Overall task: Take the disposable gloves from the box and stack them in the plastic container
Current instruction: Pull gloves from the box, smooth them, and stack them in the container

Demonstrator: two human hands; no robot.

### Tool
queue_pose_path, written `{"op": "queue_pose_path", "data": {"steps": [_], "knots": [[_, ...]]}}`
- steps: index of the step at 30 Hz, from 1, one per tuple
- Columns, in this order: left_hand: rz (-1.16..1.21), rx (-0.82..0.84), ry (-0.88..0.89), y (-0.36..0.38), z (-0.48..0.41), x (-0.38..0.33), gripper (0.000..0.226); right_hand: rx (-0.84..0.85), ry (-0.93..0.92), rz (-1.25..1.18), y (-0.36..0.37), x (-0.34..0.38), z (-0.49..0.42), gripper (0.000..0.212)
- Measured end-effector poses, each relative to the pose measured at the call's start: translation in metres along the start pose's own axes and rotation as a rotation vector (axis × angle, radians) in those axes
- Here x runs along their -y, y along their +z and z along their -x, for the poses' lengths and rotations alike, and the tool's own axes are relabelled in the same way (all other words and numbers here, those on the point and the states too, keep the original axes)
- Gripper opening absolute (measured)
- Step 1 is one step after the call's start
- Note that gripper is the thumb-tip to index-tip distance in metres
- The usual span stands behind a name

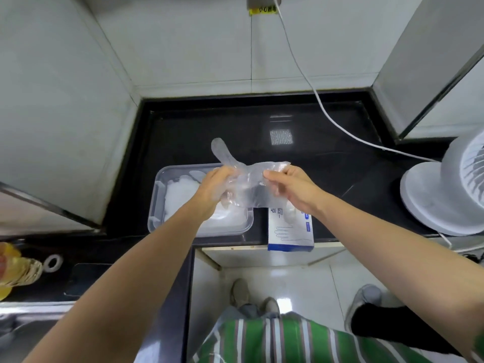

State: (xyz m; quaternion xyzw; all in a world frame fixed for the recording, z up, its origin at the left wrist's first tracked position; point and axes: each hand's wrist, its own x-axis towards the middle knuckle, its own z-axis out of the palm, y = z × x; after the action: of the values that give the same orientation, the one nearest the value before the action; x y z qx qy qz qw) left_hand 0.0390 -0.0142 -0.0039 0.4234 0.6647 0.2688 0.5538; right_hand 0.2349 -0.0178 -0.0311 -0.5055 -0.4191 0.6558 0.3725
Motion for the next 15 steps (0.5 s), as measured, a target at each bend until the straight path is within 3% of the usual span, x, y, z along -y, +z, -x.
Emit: {"op": "queue_pose_path", "data": {"steps": [3, 6, 8, 11, 15], "knots": [[0.154, 0.039, -0.06, -0.022, 0.005, 0.008, 0.033, -0.082, -0.028, 0.038, 0.013, -0.002, -0.008, 0.015], [0.288, 0.234, -0.208, -0.043, 0.009, 0.017, 0.05, -0.088, -0.056, -0.01, 0.03, -0.002, -0.013, 0.009], [0.318, 0.32, -0.304, -0.051, 0.012, 0.019, 0.044, -0.064, -0.077, -0.015, 0.043, -0.002, -0.017, 0.006], [0.275, 0.386, -0.257, -0.057, 0.014, 0.02, 0.017, -0.032, -0.087, 0.033, 0.059, 0.003, -0.02, 0.015], [0.44, 0.409, -0.2, -0.075, 0.005, 0.028, 0.033, -0.007, -0.125, 0.024, 0.071, 0.005, -0.026, 0.011]]}}
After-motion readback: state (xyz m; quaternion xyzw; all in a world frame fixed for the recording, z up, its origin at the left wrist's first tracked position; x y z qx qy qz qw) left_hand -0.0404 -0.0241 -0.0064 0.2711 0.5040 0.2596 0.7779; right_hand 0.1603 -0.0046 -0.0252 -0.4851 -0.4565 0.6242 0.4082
